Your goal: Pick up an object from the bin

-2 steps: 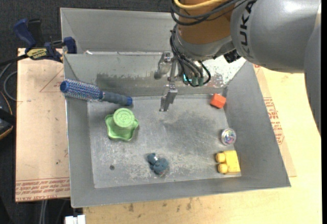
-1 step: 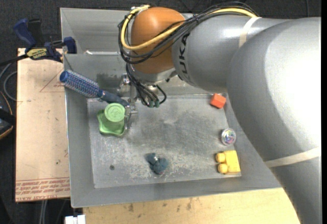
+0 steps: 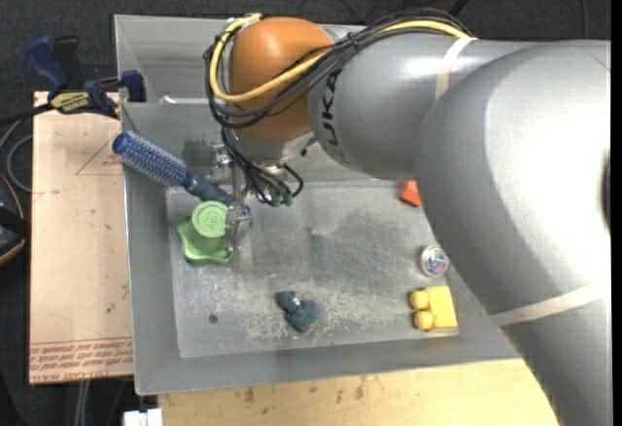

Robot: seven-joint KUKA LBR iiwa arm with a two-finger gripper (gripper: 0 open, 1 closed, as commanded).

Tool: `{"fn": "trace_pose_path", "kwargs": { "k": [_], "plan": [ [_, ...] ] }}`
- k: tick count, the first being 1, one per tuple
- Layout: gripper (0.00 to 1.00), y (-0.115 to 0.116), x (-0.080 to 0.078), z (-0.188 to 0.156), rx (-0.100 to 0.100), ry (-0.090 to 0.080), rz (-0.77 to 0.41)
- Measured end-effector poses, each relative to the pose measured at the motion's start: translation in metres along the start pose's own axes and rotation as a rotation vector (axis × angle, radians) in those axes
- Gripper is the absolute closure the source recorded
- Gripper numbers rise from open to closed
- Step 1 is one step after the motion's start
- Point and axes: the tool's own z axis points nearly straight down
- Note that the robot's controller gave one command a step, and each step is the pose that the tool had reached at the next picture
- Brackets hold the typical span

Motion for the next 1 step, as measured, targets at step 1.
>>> {"fn": "trace_pose_path", "kwargs": {
  "k": [1],
  "plan": [
    [0.00,0.0228,-0.0107,0.0018,0.010,0.005,0.151]
  ]
}}
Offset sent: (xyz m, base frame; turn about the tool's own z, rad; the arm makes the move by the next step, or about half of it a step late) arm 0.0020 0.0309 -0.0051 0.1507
